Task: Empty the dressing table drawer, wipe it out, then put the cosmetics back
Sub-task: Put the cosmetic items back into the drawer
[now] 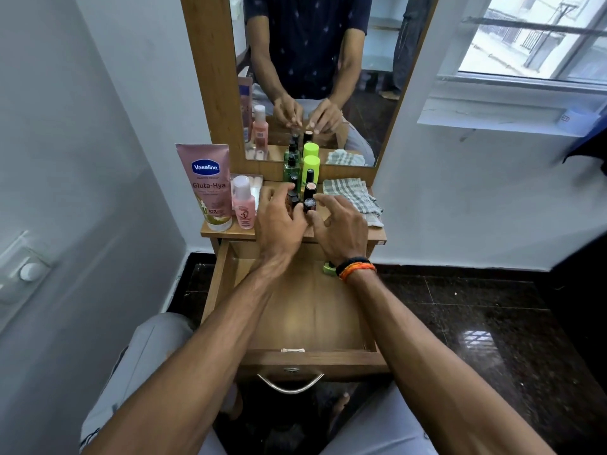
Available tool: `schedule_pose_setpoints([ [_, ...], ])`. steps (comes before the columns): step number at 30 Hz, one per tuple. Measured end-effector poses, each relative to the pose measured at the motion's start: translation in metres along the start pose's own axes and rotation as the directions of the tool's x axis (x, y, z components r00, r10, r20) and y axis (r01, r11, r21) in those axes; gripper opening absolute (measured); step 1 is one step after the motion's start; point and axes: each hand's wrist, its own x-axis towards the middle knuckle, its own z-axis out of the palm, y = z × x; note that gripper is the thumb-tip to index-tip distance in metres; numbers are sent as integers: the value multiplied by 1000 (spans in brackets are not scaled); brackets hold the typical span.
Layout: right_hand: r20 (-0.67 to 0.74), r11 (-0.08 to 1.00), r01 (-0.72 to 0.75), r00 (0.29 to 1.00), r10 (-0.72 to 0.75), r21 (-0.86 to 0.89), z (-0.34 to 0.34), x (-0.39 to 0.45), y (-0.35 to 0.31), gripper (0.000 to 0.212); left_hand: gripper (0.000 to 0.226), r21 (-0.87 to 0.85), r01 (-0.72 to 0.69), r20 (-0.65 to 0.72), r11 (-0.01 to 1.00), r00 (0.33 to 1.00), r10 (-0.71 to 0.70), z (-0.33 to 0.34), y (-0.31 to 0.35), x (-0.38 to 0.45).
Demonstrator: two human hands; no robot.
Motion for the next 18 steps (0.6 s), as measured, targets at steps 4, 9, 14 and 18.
schedule_pose_setpoints([
  [4, 26, 996, 15, 1000, -13, -91, 7, 3, -5, 28, 33, 73, -22, 43, 997, 999, 19, 2, -5, 9],
  [9, -3, 993, -38, 999, 38, -110, 10, 5, -8, 22, 22, 111, -33, 73, 993, 997, 25, 1, -6, 11],
  [14, -22, 994, -75, 997, 74, -73, 11, 6, -10, 16, 18, 96, -1, 55, 995, 998, -4, 2, -3, 14],
  [18, -36, 995, -102, 994, 101, -19, 10, 4, -7, 19, 29, 125, 47, 17, 991, 999, -49, 3, -1, 14],
])
